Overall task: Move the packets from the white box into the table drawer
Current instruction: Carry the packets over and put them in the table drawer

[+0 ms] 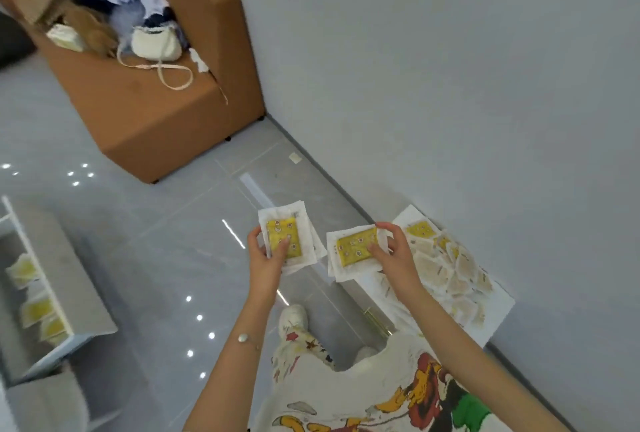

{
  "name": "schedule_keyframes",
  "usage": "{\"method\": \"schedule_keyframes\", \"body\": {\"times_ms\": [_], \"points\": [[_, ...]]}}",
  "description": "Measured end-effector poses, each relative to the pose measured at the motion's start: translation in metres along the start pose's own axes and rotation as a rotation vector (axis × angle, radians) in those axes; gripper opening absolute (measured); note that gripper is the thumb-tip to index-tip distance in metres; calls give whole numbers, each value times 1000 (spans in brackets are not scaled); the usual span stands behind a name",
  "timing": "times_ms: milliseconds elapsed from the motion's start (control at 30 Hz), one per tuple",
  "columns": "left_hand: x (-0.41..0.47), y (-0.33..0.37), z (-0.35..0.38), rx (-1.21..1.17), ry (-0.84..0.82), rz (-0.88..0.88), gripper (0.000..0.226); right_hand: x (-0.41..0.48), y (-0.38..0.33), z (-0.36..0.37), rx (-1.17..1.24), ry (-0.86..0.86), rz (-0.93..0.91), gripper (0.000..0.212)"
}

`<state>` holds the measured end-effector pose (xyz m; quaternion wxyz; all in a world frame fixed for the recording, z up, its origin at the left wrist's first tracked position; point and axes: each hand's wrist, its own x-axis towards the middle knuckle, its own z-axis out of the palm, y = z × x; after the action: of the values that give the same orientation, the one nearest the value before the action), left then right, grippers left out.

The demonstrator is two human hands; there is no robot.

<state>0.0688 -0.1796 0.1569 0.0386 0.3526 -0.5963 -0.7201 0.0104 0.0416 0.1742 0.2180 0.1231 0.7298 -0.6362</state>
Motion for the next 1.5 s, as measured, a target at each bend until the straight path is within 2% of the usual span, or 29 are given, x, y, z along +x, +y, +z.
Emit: {"method": "schedule_keyframes", "body": {"times_ms": [267,467,767,1167,1367,1500], "points": [[18,57,-181,-132,282,78,49,17,-64,183,-122,-260,-73,37],[18,62,-273,-217,460,93,51,18,-84,289,-153,-396,-87,40],[43,63,-343,-378,694,62,55,43,-106,418,-251,-611,-82,38],[144,114,-436,-590,1020,41,58,137,-178,616,-335,-911,-98,34],[171,135,-477,-613,1197,43,51,166,-214,717,-404,-1036,-129,34],[176,135,-501,-612,1312,-2,50,174,-222,782,-396,-1054,-76,36]]}}
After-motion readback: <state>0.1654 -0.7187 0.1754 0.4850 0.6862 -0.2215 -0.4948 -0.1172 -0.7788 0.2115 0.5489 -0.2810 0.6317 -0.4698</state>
